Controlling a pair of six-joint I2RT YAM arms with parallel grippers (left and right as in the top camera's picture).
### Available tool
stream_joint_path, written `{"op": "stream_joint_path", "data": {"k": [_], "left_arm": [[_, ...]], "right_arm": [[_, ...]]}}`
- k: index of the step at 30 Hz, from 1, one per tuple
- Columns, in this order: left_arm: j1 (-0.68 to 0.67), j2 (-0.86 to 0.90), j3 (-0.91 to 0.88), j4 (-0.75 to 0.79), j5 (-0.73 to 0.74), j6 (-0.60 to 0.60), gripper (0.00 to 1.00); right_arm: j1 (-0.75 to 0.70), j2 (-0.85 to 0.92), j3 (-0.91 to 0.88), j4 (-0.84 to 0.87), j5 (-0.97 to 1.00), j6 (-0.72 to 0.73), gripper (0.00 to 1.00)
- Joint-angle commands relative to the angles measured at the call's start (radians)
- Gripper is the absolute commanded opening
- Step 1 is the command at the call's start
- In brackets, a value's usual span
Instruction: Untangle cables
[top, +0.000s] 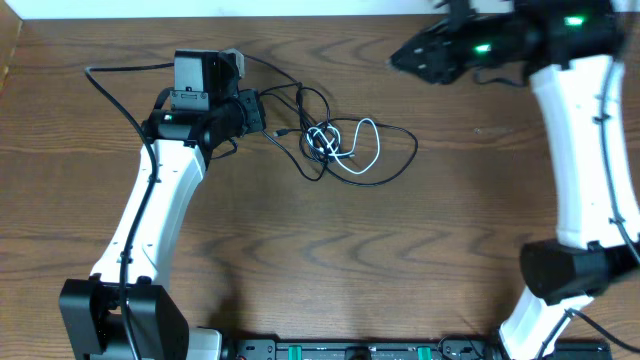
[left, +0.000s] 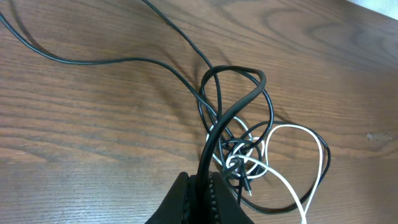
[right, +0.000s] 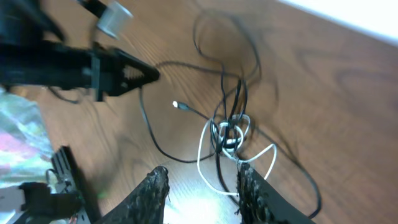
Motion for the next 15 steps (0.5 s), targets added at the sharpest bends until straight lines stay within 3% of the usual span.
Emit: {"op": "stream_joint_path", "data": {"k": [1,9,15], "left_arm": [[0.003,0.002,0.010,-0.004,0.024,0.028,0.07],[0.003,0.002,0.010,-0.010,0.023,0.028,0.07],[0.003,0.002,0.010,-0.024,0.023,0.028,0.07]], "right_arm": [[0.071,0.072,0.001,0.002,0.171,0.092,0.37],[0.174,0.231,0.001,0.032,0.193,0.135,0.43],[0.198,0.365,0.001,0.036,0.021,0.077,0.49]]}}
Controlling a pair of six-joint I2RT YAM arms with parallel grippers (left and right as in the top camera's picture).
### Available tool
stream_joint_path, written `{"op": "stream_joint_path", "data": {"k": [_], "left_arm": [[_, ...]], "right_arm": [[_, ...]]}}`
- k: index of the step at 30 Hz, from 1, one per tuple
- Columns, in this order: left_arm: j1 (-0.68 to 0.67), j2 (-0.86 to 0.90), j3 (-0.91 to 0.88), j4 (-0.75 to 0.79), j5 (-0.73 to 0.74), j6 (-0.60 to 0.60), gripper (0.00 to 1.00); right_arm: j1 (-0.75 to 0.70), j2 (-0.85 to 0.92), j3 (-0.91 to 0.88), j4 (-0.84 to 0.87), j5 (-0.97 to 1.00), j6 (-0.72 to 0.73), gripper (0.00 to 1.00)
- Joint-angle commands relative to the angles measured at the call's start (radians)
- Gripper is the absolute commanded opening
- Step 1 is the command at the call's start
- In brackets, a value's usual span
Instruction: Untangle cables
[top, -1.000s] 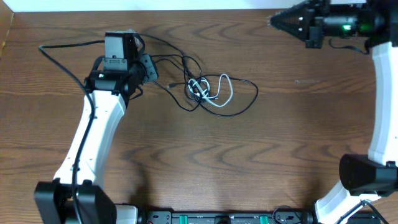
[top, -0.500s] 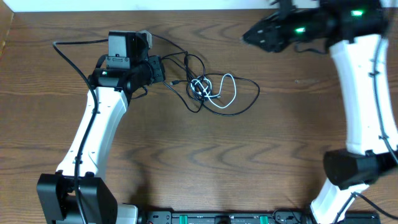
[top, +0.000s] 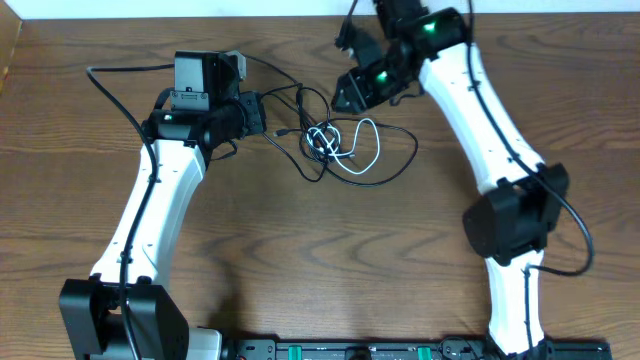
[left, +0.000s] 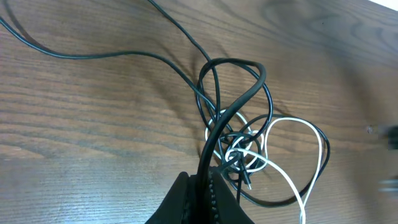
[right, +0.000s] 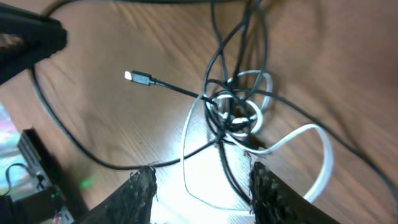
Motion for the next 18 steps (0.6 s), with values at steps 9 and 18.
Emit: {"op": "stream_joint_path", "data": {"k": [9,18], "left_arm": [[0.003,0.002,0.010,-0.004,0.011,0.013,0.07],[0.003,0.002,0.010,-0.004,0.010,0.013,0.07]], "right_arm": [[-0.001,0.241,0.001,-0.002,-0.403,-0.145,0.54],[-0.004,0.255,0.002,-0.020,-0.723,-0.228,0.33]]}}
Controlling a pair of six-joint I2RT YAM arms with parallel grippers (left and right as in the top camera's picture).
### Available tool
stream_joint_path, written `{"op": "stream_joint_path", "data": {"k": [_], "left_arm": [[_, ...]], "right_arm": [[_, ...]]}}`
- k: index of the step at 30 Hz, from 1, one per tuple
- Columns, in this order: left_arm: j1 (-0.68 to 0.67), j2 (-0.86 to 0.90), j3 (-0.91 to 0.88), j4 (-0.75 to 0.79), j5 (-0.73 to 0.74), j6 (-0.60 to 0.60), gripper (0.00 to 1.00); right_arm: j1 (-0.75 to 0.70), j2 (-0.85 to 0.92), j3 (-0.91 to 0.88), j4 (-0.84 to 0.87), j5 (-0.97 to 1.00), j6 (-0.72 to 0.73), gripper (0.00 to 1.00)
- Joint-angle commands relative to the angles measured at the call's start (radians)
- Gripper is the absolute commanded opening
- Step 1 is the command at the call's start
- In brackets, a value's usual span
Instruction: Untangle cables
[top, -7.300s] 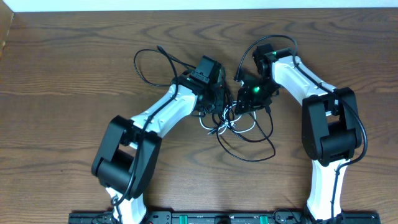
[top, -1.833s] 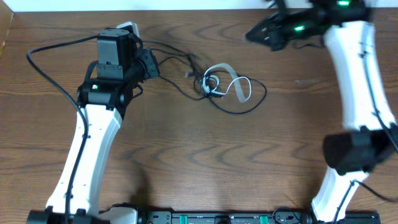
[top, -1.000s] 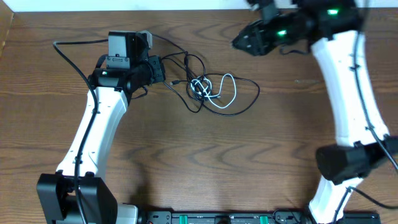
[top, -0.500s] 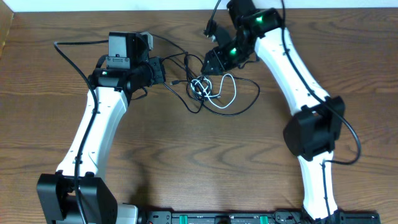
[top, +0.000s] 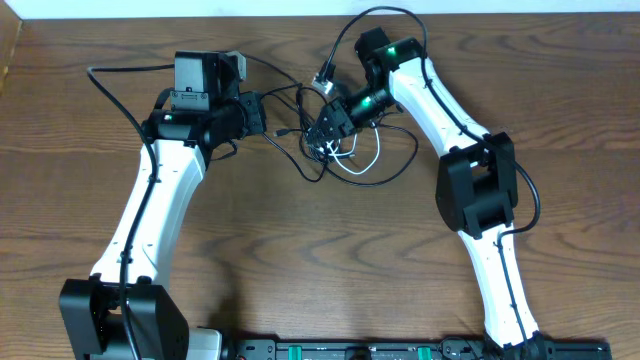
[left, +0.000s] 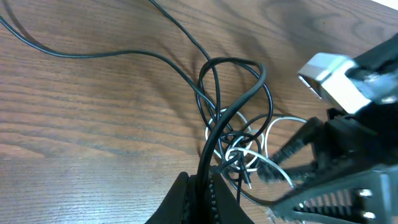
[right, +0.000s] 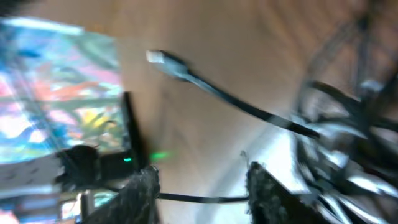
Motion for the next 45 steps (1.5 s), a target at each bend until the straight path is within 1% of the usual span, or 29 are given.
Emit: {"op": "stream_joint_path", "data": {"k": [1,2,7,13,15,17,18,19,20,21,22,24,25,30,32,33,35,37,38,40,41,43,44,45], "left_arm": [[0.003,0.002,0.010,-0.002,0.010,0.012,0.07],[0.003,0.002,0.010,-0.003,0.010,0.012,0.07],[0.003,0.002,0.009,-0.002,0.010,0.012,0.07],[0.003,0.002,0.008,-0.002,0.010,0.012,0.07],[0.003,0.002,0.008,-0.002,0.011,0.012,0.07],[0.003,0.002,0.008,-0.002,0.011,0.012,0.07],[0.003,0.002,0.008,-0.003,0.011,0.012,0.07],[0.003,0.002,0.008,-0.003,0.010,0.012,0.07],[0.003,0.002,0.008,-0.003,0.011,0.012,0.07],[0.003,0.002,0.008,-0.003,0.011,0.012,0.07],[0.003,0.002,0.008,-0.003,0.011,0.012,0.07],[0.003,0.002,0.008,-0.003,0.011,0.012,0.07],[0.003,0.002,0.008,-0.004,0.011,0.012,0.07],[0.003,0.002,0.008,-0.006,0.011,0.012,0.07],[0.003,0.002,0.008,-0.006,0.011,0.012,0.07],[0.003,0.002,0.008,-0.006,0.011,0.012,0.07],[0.003,0.002,0.008,-0.006,0.011,0.012,0.07],[0.003,0.002,0.008,-0.006,0.011,0.012,0.07],[0.003,0.002,0.008,-0.006,0.011,0.012,0.07],[0.003,0.002,0.008,-0.006,0.011,0.012,0.07],[0.003,0.002,0.008,-0.006,0.011,0.012,0.07],[0.003,0.002,0.008,-0.006,0.011,0.012,0.07],[0.003,0.002,0.008,-0.006,0.011,0.012,0.07],[0.003,0.002,0.008,-0.006,0.011,0.012,0.07]], "right_arm": [[-0.011,-0.027,0.005,-0.008,-0.202,-0.036,0.25],[-0.017,-0.039,0.005,-0.011,-0.219,-0.036,0.20],[-0.059,-0.139,0.006,-0.011,-0.235,-0.005,0.01],[-0.089,-0.283,0.006,-0.003,-0.293,0.000,0.01],[-0.095,-0.319,0.006,0.010,-0.309,0.022,0.01],[-0.100,-0.346,0.006,0.034,-0.237,0.071,0.01],[-0.101,-0.357,0.006,0.047,-0.146,0.109,0.01],[-0.101,-0.359,0.006,0.053,-0.068,0.137,0.04],[-0.100,-0.360,0.006,0.053,0.004,0.157,0.14],[-0.098,-0.356,0.006,0.049,0.053,0.160,0.20],[-0.096,-0.349,0.006,0.044,0.088,0.160,0.30],[-0.092,-0.330,0.005,0.032,0.140,0.160,0.45],[-0.090,-0.314,0.005,0.026,0.158,0.160,0.47],[-0.081,-0.198,0.005,0.013,0.147,0.158,0.50],[-0.067,-0.128,0.005,0.006,0.088,0.124,0.52],[-0.059,-0.101,0.005,0.004,0.069,0.112,0.55],[-0.043,-0.060,0.005,0.004,0.068,0.110,0.58],[-0.026,-0.023,0.005,0.002,0.039,0.102,0.59],[-0.013,0.002,0.005,0.000,-0.014,0.076,0.60],[0.005,0.028,0.005,0.003,-0.060,0.071,0.60],[0.013,0.037,0.005,0.002,-0.076,0.069,0.60],[0.029,0.043,0.005,-0.005,-0.127,0.053,0.56],[0.035,0.042,0.005,-0.013,-0.176,0.027,0.51],[0.040,0.040,0.005,-0.016,-0.222,0.014,0.44]]}}
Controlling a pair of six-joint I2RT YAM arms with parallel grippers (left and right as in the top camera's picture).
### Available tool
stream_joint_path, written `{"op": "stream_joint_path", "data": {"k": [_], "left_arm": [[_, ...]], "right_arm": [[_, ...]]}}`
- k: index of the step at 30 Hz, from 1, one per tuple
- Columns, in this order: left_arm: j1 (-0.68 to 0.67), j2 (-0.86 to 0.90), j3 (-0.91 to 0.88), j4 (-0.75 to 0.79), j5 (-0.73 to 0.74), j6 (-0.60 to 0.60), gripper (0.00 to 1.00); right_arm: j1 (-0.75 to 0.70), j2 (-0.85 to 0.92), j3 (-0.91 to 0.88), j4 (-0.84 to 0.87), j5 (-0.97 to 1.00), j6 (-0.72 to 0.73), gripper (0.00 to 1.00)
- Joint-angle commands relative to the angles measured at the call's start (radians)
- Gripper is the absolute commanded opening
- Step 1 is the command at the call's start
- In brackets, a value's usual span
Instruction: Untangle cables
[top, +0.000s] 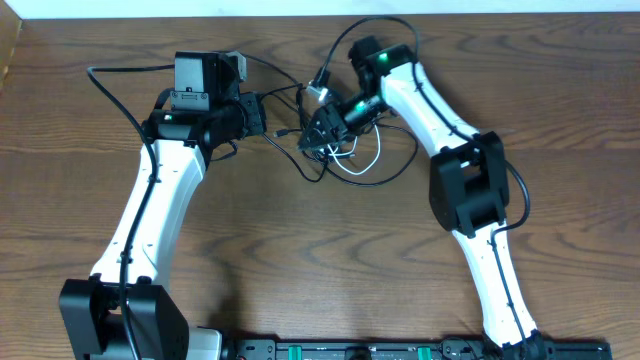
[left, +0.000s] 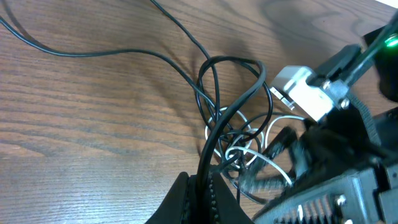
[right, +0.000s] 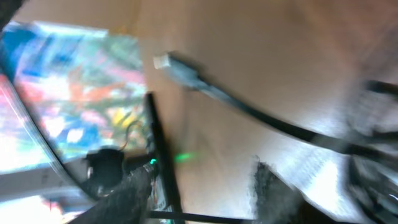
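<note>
A black cable (top: 303, 98) and a white cable (top: 375, 148) lie knotted together (top: 338, 143) on the wooden table at centre back. My left gripper (top: 262, 112) sits just left of the tangle, shut on a doubled strand of the black cable (left: 233, 60) that rises from between its fingers (left: 202, 193). My right gripper (top: 316, 132) is down on the left part of the tangle, fingers pointing left. In the blurred right wrist view it (right: 202, 193) is open, with bare table and a thin black strand between its fingers. A cable plug (right: 165, 61) lies ahead of it.
A loose run of black cable (top: 120, 70) curves off to the back left beside my left arm. A black rail with green lights (top: 360, 350) runs along the table's front edge. The table's far edge (top: 250, 17) meets a white wall.
My right gripper has shifted a little to the left and lower into the tangle. The left gripper still holds the black cable in the same place.
My right arm was first raised at the far right, away from the cables. It then stood over the tangle's far side, then at the knot with fingers open, and now on its left part. The left gripper held the black strand throughout.
</note>
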Motion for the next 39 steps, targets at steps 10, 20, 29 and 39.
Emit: {"op": "stream_joint_path", "data": {"k": [10,20,29,39], "left_arm": [[0.003,0.002,0.008,-0.011,-0.018,0.010,0.07],[0.003,0.029,0.001,-0.032,-0.072,0.010,0.07],[0.003,0.072,0.000,-0.043,-0.133,0.010,0.07],[0.003,0.206,-0.008,-0.058,-0.265,0.010,0.07]], "right_arm": [[-0.034,-0.089,0.002,-0.021,-0.354,-0.072,0.01],[-0.126,-0.362,0.002,0.016,-0.299,-0.057,0.01],[-0.286,-0.599,0.002,0.025,-0.264,-0.049,0.01],[-0.387,-0.650,0.002,0.026,-0.289,-0.013,0.01]]}}
